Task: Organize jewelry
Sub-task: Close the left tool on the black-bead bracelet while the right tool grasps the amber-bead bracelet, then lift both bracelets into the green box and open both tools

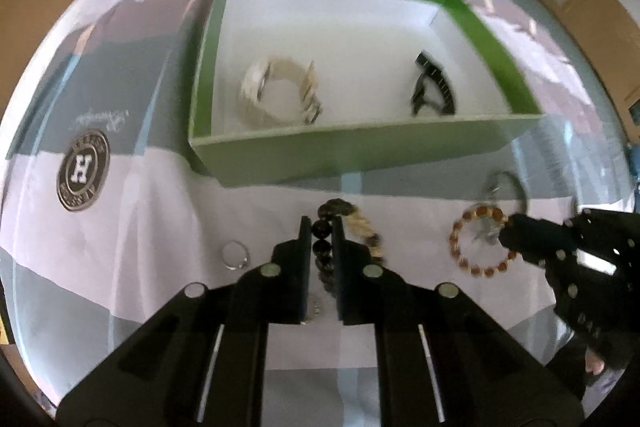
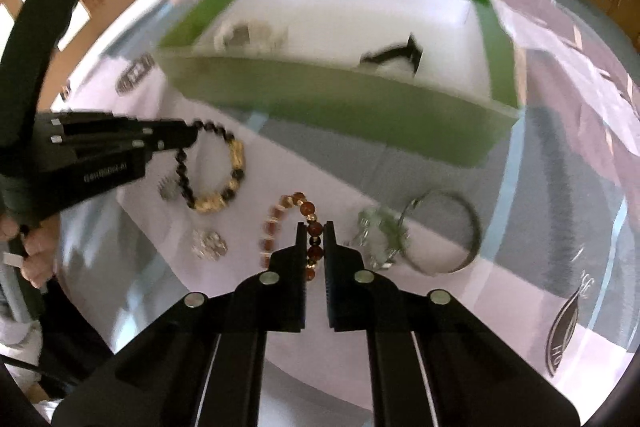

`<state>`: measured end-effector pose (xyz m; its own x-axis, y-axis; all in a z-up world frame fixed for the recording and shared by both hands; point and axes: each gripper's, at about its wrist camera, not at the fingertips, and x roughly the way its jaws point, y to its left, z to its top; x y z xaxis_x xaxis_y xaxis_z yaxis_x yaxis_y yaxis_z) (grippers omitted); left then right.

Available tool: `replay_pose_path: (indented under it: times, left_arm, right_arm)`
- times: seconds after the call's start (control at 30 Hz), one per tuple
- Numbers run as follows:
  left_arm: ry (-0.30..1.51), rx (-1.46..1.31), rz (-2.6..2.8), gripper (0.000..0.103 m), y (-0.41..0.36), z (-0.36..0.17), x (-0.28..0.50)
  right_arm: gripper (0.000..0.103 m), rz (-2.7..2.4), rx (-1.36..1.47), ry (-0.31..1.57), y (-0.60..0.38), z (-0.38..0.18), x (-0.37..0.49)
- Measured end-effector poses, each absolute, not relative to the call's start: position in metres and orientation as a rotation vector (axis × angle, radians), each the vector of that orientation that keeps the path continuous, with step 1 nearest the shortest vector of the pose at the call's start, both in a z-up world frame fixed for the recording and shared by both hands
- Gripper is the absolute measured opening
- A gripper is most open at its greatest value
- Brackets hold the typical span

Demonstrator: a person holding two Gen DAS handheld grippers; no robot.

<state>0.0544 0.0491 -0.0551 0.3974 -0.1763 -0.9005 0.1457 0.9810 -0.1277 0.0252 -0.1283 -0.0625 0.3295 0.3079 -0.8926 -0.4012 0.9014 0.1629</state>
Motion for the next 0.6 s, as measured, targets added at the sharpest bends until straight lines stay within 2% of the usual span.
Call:
replay_pose_path:
  times: [0.23,0.4,0.6]
  left_arm:
    - [1.015,-0.056,-0.291,0.009,0.047,-0.001,0.041]
    - [0.902,-0.081,-0.266,0.009,0.054,0.039,0.051]
    - [0.874,-0.061,-0.157,0.009,0.060,0.034,0.087]
  right_arm:
    - [0.007,0.452,0.006,1.027,-0.155,-0.028,0.028]
    - [0.007,0.457,0.088,0.868,-0.161,0.010,0.034]
    - [0.007,0.368,0.123,0.791,-0.157,0.017,0.059]
